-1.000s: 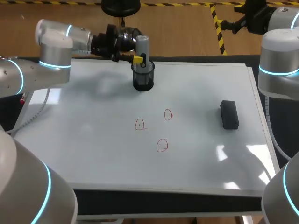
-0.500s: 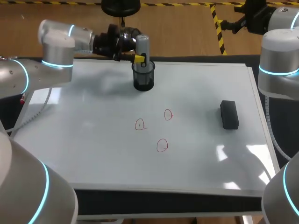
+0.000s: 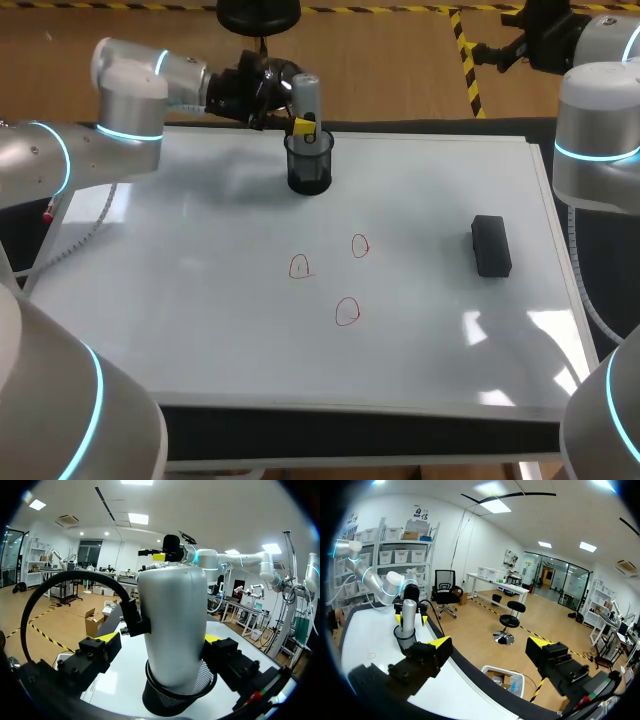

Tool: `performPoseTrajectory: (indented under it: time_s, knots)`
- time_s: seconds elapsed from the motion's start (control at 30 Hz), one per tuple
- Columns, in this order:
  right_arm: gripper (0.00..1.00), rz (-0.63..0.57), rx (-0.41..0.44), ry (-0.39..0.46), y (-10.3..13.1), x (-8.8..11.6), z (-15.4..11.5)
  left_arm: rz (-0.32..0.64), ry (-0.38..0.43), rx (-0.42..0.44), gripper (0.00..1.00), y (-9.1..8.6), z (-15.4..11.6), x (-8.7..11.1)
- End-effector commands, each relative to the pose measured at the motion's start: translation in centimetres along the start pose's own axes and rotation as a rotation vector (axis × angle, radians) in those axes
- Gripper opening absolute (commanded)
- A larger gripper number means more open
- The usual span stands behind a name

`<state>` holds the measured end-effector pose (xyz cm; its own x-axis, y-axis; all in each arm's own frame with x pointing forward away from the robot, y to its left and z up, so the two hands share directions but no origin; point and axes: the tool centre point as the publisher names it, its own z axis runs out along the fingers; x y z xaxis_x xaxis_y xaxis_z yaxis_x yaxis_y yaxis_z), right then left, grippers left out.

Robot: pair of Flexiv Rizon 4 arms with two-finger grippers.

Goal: Pick up the inspection probe, press it on each red-marked spot on the whiteboard one by one, put down the probe, pick up the eraser, and wipe off all the red marks.

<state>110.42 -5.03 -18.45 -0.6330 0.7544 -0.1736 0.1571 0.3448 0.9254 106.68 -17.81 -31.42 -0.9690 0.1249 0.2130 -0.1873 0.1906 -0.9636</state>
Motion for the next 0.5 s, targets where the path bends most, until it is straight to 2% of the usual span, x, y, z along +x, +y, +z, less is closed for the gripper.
performPoseTrajectory:
  time_s: [0.03,0.07,0.1,0.13,0.17,0.2,0.5]
  knots:
    - [1.00,0.000,0.000,0.000,0.0,0.0,0.0,0.001,0.009,-0.004,1.00,-0.1,0.3,-0.3]
    - [1.00,0.000,0.000,0.000,0.0,0.0,0.0,0.002,0.010,-0.006,0.85,-0.1,0.4,-0.3]
    - [1.00,0.000,0.000,0.000,0.0,0.0,0.0,0.004,0.009,-0.006,0.49,-0.2,0.5,-0.2]
    - [1.00,0.000,0.000,0.000,0.0,0.0,0.0,0.006,0.009,-0.008,0.25,-0.3,0.5,-0.1]
    - [1.00,0.000,0.000,0.000,0.0,0.0,0.0,0.007,0.009,-0.009,0.09,-0.4,0.5,-0.1]
    - [1.00,0.000,0.000,0.000,0.0,0.0,0.0,0.010,0.009,-0.010,0.00,-0.4,0.5,0.0]
    - [1.00,0.000,0.000,0.000,0.0,0.0,0.0,0.036,0.012,-0.040,0.00,-0.9,0.8,0.9]
